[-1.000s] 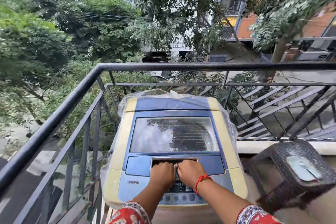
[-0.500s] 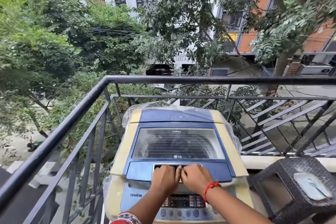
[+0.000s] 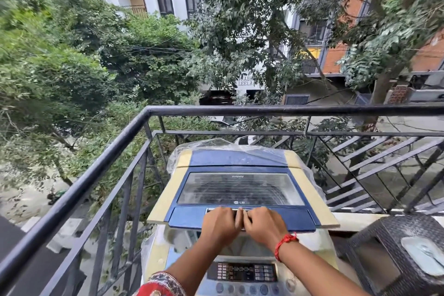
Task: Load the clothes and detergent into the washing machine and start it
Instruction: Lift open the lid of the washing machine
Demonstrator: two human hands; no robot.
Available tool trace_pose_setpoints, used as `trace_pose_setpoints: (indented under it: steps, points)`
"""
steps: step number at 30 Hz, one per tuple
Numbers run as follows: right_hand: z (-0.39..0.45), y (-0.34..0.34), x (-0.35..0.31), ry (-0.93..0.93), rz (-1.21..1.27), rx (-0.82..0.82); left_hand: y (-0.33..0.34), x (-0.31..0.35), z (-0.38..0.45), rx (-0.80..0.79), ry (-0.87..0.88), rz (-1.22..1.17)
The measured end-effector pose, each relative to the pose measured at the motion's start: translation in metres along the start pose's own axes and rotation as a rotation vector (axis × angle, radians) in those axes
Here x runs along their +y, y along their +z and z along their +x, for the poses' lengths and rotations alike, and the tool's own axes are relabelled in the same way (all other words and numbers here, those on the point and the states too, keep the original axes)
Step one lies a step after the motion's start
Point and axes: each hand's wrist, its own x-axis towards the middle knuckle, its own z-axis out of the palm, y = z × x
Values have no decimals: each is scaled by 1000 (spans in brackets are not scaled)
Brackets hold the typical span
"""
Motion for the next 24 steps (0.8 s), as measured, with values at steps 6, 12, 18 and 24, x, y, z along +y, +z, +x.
trace_pose_setpoints:
  steps: [6, 12, 18, 24]
  points:
    - [10, -6, 2, 2, 4, 29, -12, 2, 9, -3, -2, -21]
    - [38, -29, 3, -27, -27, 159, -43, 6, 35, 87, -7, -44]
    - [73, -66, -2, -33, -118, 275, -73, 10, 73, 174, 19, -20]
    - [102, -86, -2, -68, -163, 314, -90, 9, 105, 219, 48, -4]
